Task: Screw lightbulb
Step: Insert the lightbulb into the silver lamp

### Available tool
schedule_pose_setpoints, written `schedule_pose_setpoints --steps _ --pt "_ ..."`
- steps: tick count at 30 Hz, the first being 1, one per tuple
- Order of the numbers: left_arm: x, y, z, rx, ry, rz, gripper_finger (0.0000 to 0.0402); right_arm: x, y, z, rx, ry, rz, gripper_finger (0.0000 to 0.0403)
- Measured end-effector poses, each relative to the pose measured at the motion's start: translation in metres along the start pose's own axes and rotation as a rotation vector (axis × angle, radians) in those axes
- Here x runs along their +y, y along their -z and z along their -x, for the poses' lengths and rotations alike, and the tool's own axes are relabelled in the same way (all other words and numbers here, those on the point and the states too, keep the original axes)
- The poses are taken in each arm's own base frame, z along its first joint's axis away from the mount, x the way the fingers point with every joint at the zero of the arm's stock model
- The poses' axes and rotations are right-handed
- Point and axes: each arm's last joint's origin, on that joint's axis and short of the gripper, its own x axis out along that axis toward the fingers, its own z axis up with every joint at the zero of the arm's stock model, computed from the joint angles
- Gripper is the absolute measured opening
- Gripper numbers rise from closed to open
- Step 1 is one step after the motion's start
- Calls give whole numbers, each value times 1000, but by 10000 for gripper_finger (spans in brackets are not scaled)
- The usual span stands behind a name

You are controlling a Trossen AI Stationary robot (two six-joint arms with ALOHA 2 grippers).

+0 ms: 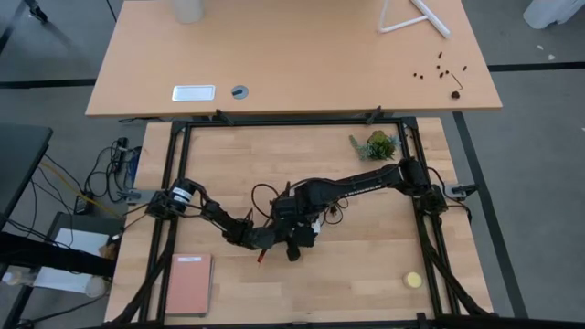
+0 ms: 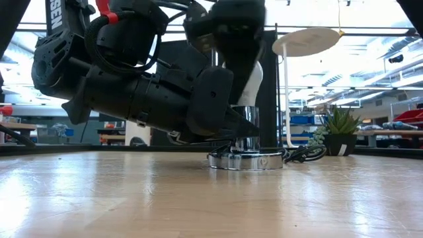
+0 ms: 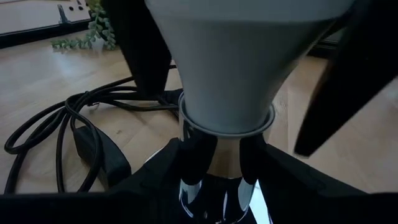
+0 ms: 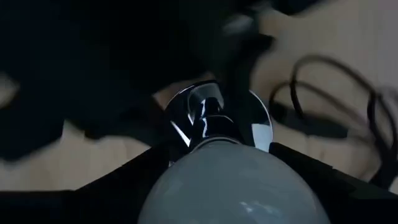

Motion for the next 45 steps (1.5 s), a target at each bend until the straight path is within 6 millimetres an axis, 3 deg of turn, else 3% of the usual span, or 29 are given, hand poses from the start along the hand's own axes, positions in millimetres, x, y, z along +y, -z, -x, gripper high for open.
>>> schedule_pose_setpoints --steps 5,11,15,24,32,45 --pt "0 0 0 0 0 0 184 0 -2 0 -23 10 -170 273" --pt "0 0 0 -4 -7 4 184 -2 -4 5 -9 0 -13 262" --pt "0 0 0 -3 -3 4 184 -3 -7 14 -16 4 102 288" --pt "0 0 0 -1 -2 1 184 -3 -12 39 -55 -7 71 340" --pt "0 0 0 -1 -1 1 184 4 -8 39 -57 43 83 346" --pt "0 0 0 -2 0 4 184 -4 -6 35 -19 55 53 346"
